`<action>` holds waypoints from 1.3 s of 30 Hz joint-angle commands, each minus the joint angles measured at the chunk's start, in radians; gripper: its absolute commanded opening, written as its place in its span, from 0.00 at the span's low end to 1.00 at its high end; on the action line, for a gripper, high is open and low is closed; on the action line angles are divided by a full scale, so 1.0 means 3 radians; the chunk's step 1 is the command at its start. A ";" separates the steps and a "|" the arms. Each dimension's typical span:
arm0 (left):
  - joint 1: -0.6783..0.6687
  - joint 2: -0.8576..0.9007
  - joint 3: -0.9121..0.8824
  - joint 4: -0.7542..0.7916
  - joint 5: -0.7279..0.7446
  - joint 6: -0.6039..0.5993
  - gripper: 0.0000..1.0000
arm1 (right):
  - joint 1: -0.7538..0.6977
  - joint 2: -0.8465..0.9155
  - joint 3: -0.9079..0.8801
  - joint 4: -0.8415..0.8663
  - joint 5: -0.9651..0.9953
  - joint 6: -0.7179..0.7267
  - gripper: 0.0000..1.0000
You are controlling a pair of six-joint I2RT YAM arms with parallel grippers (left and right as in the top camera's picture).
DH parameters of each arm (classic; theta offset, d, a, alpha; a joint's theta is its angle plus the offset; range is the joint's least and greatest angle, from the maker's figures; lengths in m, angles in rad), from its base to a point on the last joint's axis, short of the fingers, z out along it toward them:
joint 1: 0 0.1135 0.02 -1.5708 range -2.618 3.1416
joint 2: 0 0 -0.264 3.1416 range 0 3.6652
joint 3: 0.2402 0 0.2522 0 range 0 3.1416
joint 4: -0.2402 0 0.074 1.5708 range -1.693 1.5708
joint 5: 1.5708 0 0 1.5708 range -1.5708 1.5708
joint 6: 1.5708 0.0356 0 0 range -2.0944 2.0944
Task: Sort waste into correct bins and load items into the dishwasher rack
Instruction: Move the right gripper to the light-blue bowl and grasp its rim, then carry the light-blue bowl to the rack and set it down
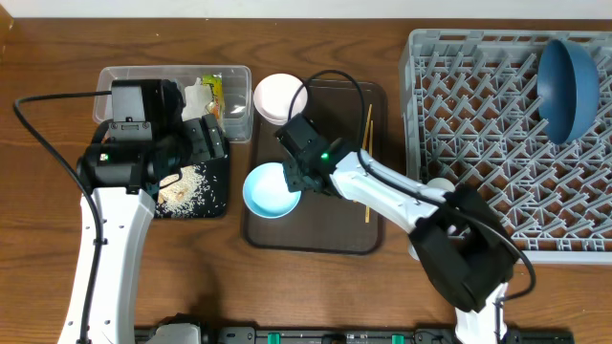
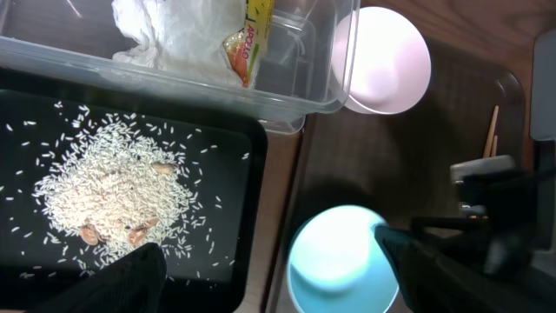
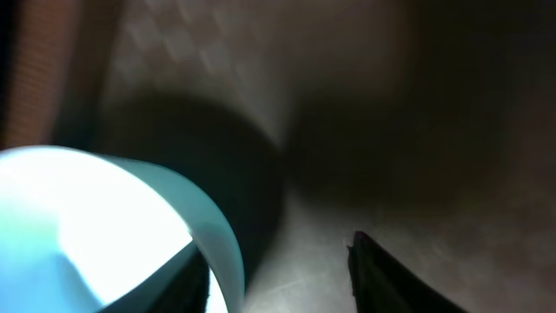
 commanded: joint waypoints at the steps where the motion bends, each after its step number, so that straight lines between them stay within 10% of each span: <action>1: 0.0011 0.0028 0.0055 -0.0006 -0.0043 0.0006 0.88 | -0.0036 0.0045 -0.0013 0.0011 -0.0031 0.0078 0.39; 9: 0.0011 0.0028 0.0055 -0.0006 -0.0043 0.0008 0.88 | -0.0114 -0.0004 -0.0005 -0.0017 -0.0042 0.0139 0.02; 17: 0.0011 0.0028 0.0055 -0.0006 -0.0043 0.0008 0.88 | -0.0385 -0.0609 0.0000 -0.0186 0.0366 -0.0144 0.01; 26: 0.0011 0.0028 0.0055 -0.0006 -0.0043 0.0008 0.88 | -0.0923 -0.1699 0.0018 0.0036 0.2759 -0.0746 0.01; 39: 0.0011 0.0028 0.0055 -0.0008 -0.0043 0.0008 0.88 | -0.1823 -0.1029 0.0017 0.1846 0.3576 -0.2850 0.01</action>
